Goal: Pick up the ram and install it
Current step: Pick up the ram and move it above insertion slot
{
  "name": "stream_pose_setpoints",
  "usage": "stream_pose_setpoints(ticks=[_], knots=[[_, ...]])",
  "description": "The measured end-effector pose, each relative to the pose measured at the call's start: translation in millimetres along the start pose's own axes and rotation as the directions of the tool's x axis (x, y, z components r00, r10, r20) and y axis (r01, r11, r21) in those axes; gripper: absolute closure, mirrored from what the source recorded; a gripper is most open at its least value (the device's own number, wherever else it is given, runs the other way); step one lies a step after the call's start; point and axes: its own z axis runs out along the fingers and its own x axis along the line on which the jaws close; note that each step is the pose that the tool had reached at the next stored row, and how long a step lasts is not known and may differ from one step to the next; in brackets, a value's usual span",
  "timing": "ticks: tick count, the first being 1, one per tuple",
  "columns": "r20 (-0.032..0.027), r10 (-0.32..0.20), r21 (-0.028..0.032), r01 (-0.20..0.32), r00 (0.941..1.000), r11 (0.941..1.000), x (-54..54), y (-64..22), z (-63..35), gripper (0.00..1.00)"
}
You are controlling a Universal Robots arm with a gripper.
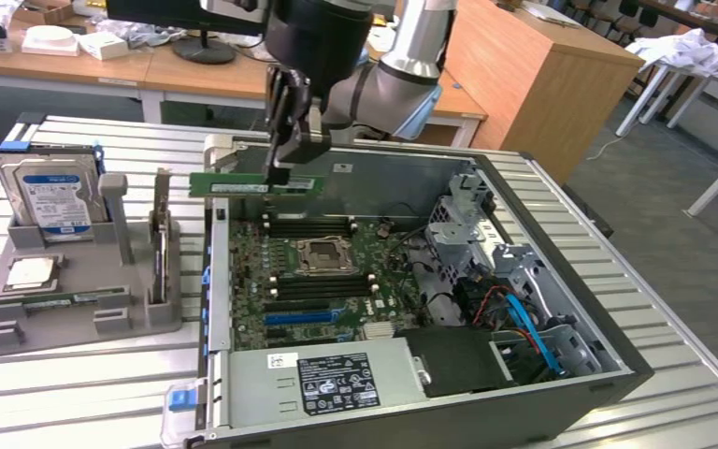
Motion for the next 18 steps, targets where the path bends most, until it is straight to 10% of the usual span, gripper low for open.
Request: stream_pose_setpoints(ticks=[18], knots=[[0.0004, 0.0, -0.0025, 0.0, 1.0, 1.0, 4.9, -38.4, -4.3, 0.88]])
